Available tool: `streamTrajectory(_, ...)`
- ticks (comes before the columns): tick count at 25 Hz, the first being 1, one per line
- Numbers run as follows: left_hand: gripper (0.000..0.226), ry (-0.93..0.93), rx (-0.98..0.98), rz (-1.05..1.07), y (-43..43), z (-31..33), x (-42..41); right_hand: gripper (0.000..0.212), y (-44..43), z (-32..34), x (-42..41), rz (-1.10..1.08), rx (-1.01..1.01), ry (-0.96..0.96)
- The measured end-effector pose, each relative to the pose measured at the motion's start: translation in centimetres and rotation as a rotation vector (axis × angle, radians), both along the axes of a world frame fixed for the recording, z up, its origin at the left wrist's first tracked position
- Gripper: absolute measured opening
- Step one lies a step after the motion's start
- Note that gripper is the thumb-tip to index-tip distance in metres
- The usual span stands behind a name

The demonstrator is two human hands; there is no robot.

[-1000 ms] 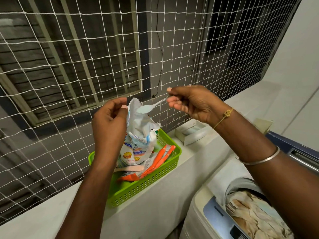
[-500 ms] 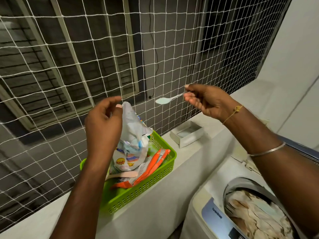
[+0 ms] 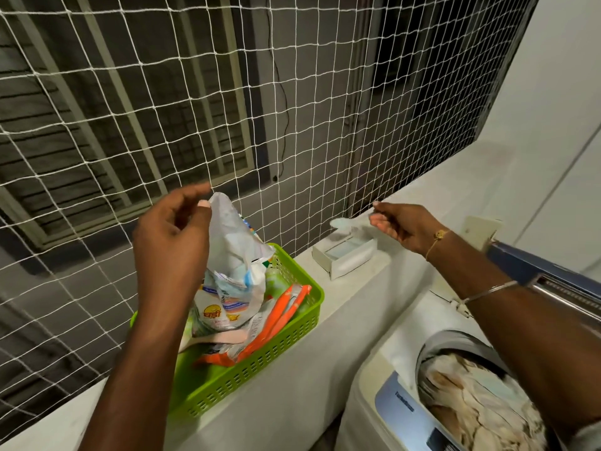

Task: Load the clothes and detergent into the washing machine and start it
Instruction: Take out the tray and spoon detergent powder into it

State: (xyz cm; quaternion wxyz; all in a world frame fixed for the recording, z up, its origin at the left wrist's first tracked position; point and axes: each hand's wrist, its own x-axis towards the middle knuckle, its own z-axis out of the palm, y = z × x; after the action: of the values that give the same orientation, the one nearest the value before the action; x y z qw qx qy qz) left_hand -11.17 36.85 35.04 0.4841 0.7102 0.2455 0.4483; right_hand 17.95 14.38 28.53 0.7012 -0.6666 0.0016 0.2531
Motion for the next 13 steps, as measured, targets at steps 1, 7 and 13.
streamTrajectory(1, 0.025, -0.005, -0.001, -0.003, 0.0, 0.0, -0.1, 0.026, -0.1, -0.7, 0.1, -0.006, -0.028, -0.014)
streamTrajectory(7, 0.027, -0.027, -0.009, -0.018, -0.2, 0.0, -0.2, 0.029, 0.3, -3.4, 0.7, 0.021, -0.19, -0.18)
streamTrajectory(13, 0.025, -0.038, -0.017, -0.019, -0.2, 0.0, -0.2, 0.026, 0.8, -3.0, 1.2, 0.14, -0.313, -0.365)
